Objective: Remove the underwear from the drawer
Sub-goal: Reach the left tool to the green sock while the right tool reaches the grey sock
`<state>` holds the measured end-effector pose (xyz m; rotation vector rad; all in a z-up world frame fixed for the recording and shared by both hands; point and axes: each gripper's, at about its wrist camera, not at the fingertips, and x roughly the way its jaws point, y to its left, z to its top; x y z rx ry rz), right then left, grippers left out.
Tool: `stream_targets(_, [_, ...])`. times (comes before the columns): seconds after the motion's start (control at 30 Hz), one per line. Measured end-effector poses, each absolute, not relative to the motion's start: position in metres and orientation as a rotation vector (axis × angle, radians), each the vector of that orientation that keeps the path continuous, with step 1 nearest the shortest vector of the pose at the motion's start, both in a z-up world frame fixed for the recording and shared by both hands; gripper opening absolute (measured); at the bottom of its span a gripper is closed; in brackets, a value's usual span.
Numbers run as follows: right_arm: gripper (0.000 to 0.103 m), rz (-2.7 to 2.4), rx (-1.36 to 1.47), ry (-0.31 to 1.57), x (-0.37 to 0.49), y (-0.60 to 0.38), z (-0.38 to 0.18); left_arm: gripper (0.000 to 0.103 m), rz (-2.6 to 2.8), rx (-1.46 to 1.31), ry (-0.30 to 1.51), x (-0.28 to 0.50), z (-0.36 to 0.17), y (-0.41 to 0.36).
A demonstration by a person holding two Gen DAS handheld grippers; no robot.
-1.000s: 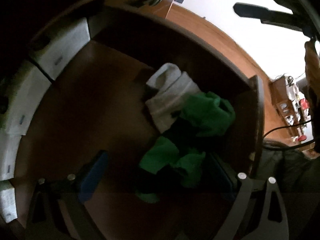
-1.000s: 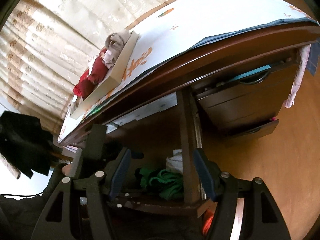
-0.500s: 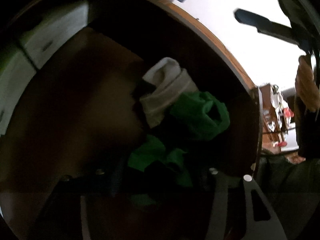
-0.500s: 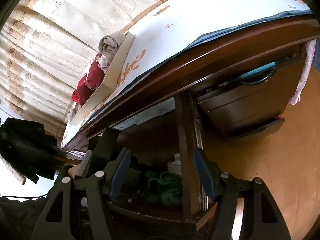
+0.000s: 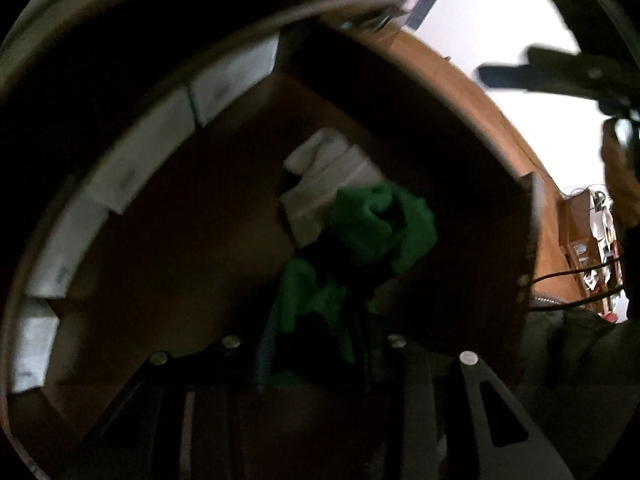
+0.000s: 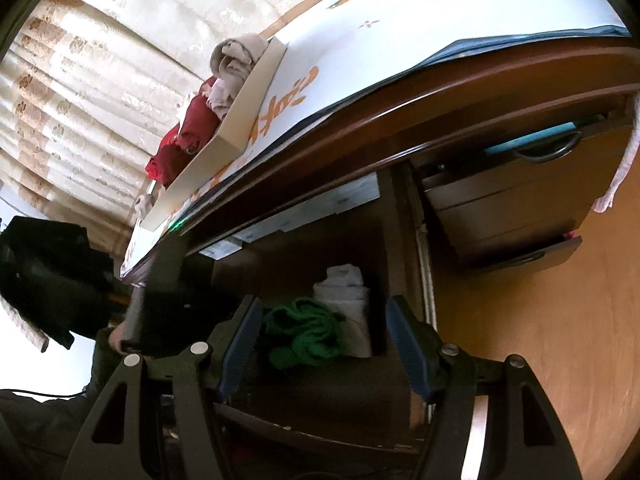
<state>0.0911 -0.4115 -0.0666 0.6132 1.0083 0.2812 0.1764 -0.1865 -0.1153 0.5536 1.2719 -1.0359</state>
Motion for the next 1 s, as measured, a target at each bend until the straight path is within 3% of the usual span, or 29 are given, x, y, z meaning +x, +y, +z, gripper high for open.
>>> stream_targets(0.17, [0.067, 0.287, 0.584, 1.035, 0.096, -0.401, -0.071, 0.057, -1.064, 0.617, 1.229, 0.176, -0.123, -0.204])
stream_targets(0.47, [0.067, 0.310, 0.562, 1.062, 0.108, -0.386, -0.076, 0.059, -1.090, 0.680, 1.344, 0.177, -0.158, -0.223])
stream_targets(0.57, [0.067, 0.314, 0.523, 1.081, 0.118, -0.372, -0.081, 0.054, -1.078, 0.678, 1.339, 0.177, -0.160, -0.217])
stream_targets(0.7, [0.067, 0.295, 0.472, 1.123, 0.131, -0.355, -0.092, 0.032, -1.052, 0.605, 1.357, 0.187, -0.160, -0.207])
stream_targets(1.0, [0.067, 0.222, 0.449, 1.164, 0.144, -0.349, -0.108, 0.024, -1.031, 0.493, 1.326, 0.196, -0.147, -0.177])
